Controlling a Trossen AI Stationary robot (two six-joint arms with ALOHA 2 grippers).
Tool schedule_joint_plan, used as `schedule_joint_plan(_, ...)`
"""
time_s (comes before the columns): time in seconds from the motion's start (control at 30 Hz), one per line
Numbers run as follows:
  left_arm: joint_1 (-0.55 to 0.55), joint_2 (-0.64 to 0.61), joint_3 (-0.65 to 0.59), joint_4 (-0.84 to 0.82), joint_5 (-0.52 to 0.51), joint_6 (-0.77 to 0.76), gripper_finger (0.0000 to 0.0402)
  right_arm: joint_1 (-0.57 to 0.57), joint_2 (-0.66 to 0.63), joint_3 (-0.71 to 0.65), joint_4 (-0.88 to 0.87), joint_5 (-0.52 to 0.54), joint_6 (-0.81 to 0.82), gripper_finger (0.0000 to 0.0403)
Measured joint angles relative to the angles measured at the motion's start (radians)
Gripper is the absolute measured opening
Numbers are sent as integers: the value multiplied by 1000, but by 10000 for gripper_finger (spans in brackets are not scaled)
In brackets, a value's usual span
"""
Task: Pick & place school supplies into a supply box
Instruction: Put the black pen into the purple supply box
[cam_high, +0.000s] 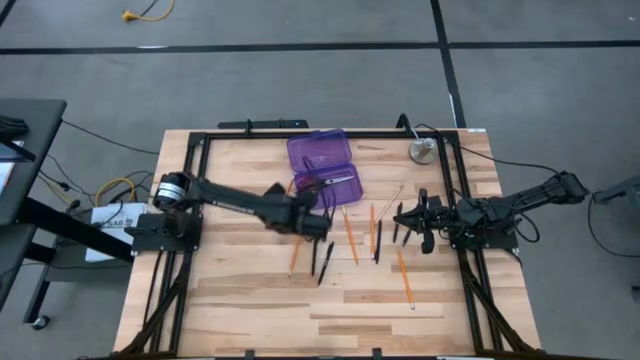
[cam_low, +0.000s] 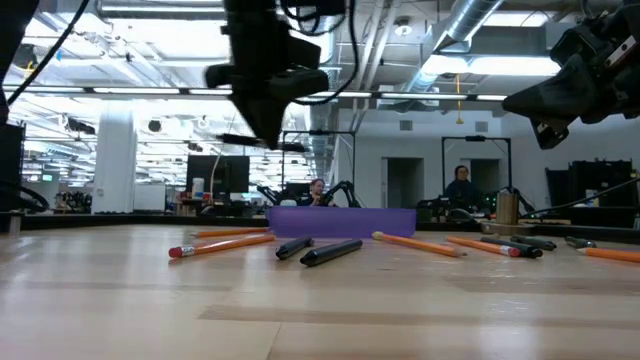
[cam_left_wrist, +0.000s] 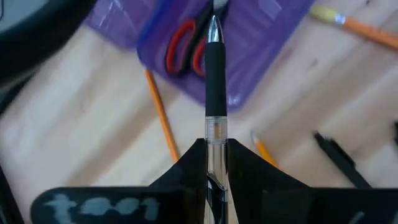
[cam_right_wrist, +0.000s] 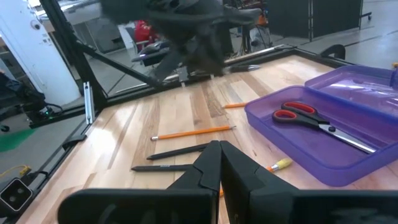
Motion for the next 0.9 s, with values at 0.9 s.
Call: schedule_joint_plan(0.9, 309, 35, -20, 574, 343, 1006, 35, 0, 0, 0, -5, 0, -10, 0)
